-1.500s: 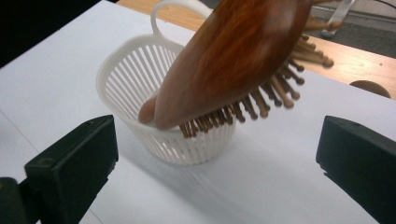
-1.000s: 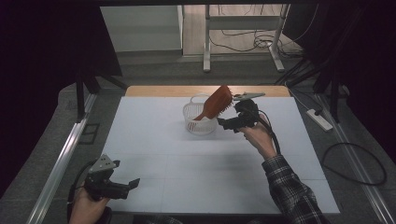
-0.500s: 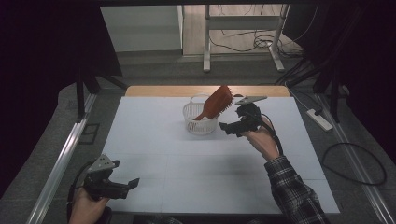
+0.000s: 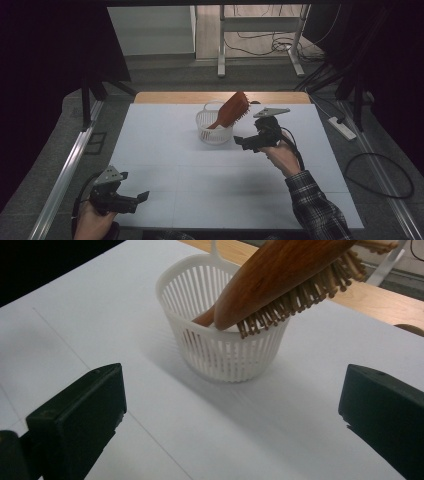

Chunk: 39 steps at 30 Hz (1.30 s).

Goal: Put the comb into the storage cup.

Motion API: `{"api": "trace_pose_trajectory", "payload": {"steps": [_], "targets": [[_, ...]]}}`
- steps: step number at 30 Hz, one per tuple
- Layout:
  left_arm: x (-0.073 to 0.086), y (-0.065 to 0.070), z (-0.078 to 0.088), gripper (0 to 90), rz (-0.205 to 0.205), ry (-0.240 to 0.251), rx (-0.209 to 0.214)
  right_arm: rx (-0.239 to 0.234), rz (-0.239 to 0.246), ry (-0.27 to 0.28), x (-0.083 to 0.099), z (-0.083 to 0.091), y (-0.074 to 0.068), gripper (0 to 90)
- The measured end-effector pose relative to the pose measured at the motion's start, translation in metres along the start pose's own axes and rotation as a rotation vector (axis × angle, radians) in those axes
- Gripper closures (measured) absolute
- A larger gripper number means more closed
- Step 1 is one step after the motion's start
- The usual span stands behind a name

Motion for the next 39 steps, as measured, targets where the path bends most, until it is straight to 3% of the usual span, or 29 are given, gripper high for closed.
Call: {"api": "trace_pose_trajectory", "payload": {"steps": [7,20,26,39], "targets": [[0.0,0.0,0.0,0.0,-0.002,-0.002,0.002,-0.03,-0.008,0.002,0.009,0.003,-0.006,0.0],[0.0,0.0,0.0,0.0,0.0,-0.003,0.003,-0.014,0.016,-0.029,0.021,0.008,-0.009,0.0],[0.0,0.0,0.0,0.0,0.001,-0.001,0.004,-0.048,-0.002,-0.038,0.028,0.014,-0.013,0.0],[0.0,0.0,0.0,0.0,0.0,-0.005,0.005,-0.019,0.014,-0.074,0.043,0.027,-0.016,0.0]]}}
Point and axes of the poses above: each handheld gripper's, and its own axes: z roughly backward along the jaws, x roughly out of its underside, y roughly to its right, the point moved 8 cm from there along -z, roughly forward along the jaws, and after that the axes turned 6 degrees about z, right-handed, at the moved point
